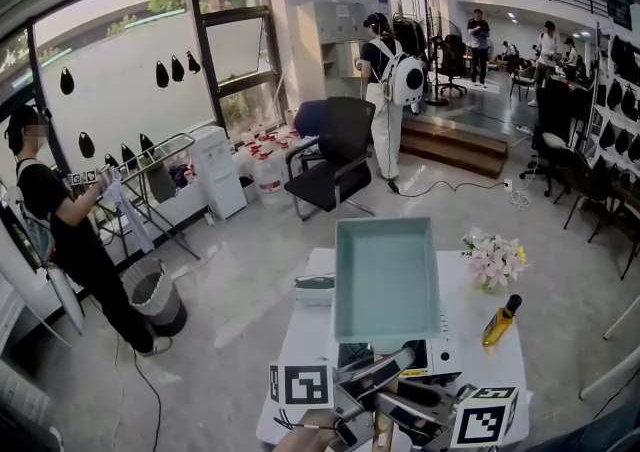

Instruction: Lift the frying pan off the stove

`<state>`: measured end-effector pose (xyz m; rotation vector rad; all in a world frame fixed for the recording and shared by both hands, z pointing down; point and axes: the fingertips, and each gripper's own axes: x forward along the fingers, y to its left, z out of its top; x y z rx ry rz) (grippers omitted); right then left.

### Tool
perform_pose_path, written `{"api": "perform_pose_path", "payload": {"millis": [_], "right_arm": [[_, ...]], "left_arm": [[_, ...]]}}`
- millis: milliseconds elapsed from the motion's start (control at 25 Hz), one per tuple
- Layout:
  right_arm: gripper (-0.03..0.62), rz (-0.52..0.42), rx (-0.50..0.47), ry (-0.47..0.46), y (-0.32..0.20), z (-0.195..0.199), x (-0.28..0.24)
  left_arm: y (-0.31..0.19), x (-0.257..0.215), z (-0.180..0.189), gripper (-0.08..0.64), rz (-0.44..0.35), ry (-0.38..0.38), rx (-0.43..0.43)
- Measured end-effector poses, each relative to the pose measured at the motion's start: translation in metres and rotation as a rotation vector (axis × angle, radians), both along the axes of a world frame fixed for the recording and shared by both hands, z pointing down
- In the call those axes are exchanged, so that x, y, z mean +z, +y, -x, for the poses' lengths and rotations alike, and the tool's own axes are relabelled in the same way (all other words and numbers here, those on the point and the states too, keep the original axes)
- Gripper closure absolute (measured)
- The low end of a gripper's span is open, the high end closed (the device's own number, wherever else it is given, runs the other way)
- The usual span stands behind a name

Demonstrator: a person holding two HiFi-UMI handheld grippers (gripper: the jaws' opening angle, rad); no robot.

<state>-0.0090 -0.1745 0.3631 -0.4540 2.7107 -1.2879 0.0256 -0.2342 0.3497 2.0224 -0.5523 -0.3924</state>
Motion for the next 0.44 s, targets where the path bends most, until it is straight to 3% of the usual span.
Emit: {"api": "perform_pose_path", "payload": {"millis": [440], "right_arm": [[0.436, 0.008, -0.006, -0.006, 0.0051, 0.0032, -0.0045]], "left_arm": [[0.0049, -0.0045, 0.0023, 0.411, 0.005, -0.011, 0.0]]}}
